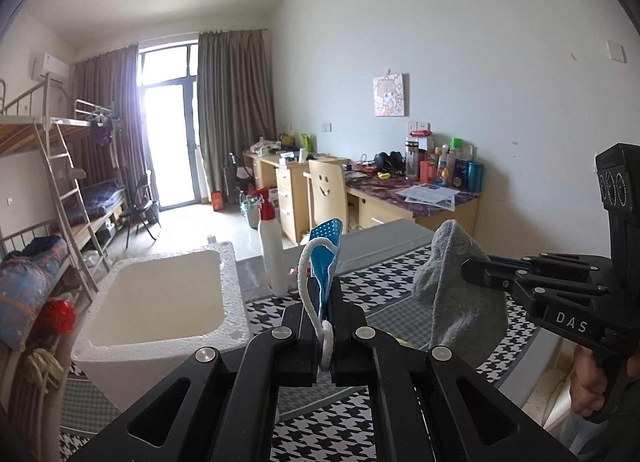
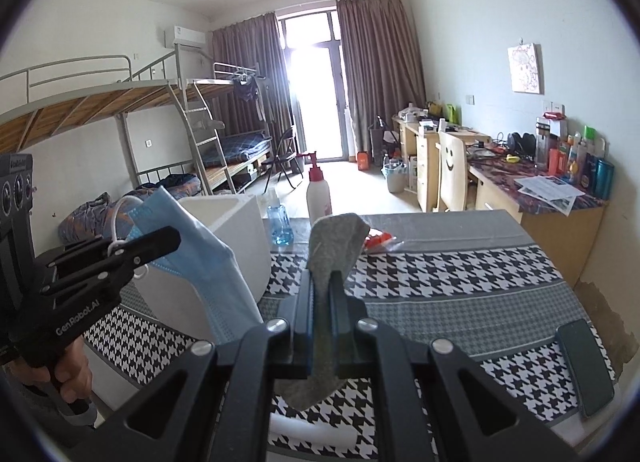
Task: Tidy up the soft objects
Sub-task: 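Carry the blue mask and grey cloth with both tools over the foam box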
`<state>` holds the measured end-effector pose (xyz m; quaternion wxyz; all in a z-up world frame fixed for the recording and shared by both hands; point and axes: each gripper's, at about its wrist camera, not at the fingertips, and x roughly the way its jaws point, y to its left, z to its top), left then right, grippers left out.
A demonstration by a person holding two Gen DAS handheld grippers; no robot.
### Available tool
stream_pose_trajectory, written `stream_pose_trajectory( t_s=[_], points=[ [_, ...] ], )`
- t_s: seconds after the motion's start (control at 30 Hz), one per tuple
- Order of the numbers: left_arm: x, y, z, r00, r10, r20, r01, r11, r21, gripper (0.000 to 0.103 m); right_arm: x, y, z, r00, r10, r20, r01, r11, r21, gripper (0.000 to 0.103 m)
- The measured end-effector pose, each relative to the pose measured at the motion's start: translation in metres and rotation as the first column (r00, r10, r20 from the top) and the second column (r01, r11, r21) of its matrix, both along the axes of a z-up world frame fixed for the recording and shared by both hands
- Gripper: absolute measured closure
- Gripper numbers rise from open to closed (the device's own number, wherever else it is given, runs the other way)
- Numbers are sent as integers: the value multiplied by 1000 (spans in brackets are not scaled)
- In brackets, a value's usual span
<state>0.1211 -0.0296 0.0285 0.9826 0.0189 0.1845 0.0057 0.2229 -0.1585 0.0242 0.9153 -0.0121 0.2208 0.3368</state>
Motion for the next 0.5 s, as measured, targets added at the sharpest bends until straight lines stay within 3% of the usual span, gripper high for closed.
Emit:
stream_pose_trajectory(
  t_s=[0.5],
  points=[
    [7, 9, 20, 999, 25, 48, -25, 1000, 2, 100, 10, 7, 18, 999, -11, 38, 10, 1000, 26, 94]
  ],
)
